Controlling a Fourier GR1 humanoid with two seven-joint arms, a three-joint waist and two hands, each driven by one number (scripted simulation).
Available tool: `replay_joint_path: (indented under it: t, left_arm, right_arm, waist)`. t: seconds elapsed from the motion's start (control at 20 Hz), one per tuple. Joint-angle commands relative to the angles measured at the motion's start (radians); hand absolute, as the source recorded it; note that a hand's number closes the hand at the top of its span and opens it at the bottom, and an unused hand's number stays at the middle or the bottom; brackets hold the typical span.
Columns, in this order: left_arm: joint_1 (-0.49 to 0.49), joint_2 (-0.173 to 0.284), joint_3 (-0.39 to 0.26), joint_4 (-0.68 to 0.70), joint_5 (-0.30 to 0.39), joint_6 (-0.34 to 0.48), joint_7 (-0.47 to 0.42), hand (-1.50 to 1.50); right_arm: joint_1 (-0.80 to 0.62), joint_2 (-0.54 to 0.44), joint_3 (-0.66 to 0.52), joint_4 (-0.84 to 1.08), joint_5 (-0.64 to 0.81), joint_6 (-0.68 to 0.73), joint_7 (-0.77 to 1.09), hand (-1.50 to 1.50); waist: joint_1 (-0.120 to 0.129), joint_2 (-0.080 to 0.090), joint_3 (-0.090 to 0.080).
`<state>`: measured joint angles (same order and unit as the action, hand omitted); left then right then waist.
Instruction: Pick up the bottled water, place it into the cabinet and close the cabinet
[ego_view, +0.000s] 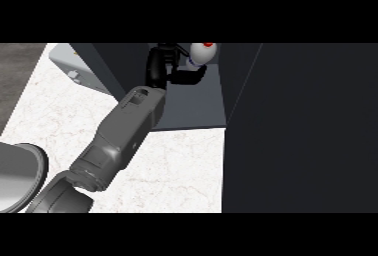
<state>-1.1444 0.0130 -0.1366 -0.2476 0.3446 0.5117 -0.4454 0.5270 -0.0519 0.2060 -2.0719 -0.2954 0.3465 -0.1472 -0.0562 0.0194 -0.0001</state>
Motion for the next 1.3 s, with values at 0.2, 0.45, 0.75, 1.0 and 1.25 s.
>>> replay_joint_path:
  t: [0.2,0.45,0.75,1.0,1.25]
  left_arm:
    - [-0.013,0.026,-0.026,0.136,-0.077,0.084,-0.053,1.5]
    - [-0.029,0.08,-0.022,0.175,-0.09,0.131,-0.051,-1.5]
    - [-0.019,0.082,-0.02,0.198,-0.097,0.147,-0.054,-1.5]
    - [-0.029,0.069,-0.016,0.214,-0.099,0.159,-0.034,-1.5]
    - [0.002,0.078,0.019,0.174,-0.071,0.133,-0.093,-1.5]
  right_arm:
    - [-0.029,0.009,0.017,0.006,0.02,-0.015,0.015,-1.5]
    - [0.001,-0.012,0.011,0.01,-0.001,0.025,-0.018,-1.5]
    - [-0.013,0.01,0.034,0.022,0.041,0.004,-0.034,-1.5]
    - [0.03,-0.055,-0.022,-0.031,-0.03,0.047,-0.014,-1.5]
    - [0.009,0.004,0.051,-0.001,0.041,-0.003,-0.008,-1.5]
  waist:
    - [-0.006,0.005,0.0]
    - [-0.028,0.012,-0.001]
    - [-0.016,0.009,-0.001]
    - [-0.026,0.009,-0.001]
    - [-0.016,0.009,-0.002]
